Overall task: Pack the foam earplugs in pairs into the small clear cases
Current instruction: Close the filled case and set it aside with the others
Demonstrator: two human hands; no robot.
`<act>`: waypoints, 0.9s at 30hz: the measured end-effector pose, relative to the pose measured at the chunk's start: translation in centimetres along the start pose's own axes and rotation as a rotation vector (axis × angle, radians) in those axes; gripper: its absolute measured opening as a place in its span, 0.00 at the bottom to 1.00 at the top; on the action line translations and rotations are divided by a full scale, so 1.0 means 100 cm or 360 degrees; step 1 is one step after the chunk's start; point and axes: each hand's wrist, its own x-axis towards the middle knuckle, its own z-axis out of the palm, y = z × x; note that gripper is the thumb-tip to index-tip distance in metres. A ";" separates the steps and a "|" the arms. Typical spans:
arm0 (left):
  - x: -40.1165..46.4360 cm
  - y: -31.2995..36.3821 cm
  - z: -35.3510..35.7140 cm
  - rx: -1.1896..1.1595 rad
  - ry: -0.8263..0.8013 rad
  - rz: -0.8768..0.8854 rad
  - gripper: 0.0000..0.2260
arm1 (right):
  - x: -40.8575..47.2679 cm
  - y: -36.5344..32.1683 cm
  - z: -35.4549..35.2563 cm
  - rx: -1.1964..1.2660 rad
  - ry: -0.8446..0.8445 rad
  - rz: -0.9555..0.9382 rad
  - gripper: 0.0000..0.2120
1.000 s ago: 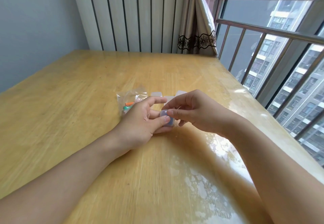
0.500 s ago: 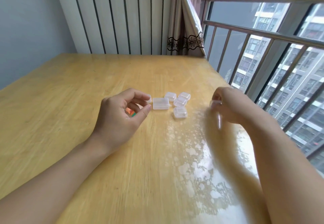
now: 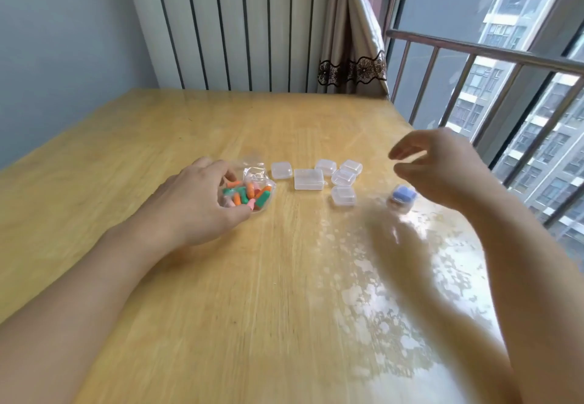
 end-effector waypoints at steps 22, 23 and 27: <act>0.004 0.006 0.019 -0.0172 0.0326 -0.0034 0.11 | -0.010 -0.033 0.060 -0.0013 -0.0272 -0.0105 0.14; 0.004 0.008 0.018 -0.0255 0.0395 0.0011 0.12 | -0.008 -0.032 0.059 -0.0008 -0.0282 -0.0115 0.14; -0.001 0.018 0.015 -0.0654 0.0609 0.0292 0.11 | -0.010 -0.033 0.055 0.0076 -0.0390 -0.0133 0.13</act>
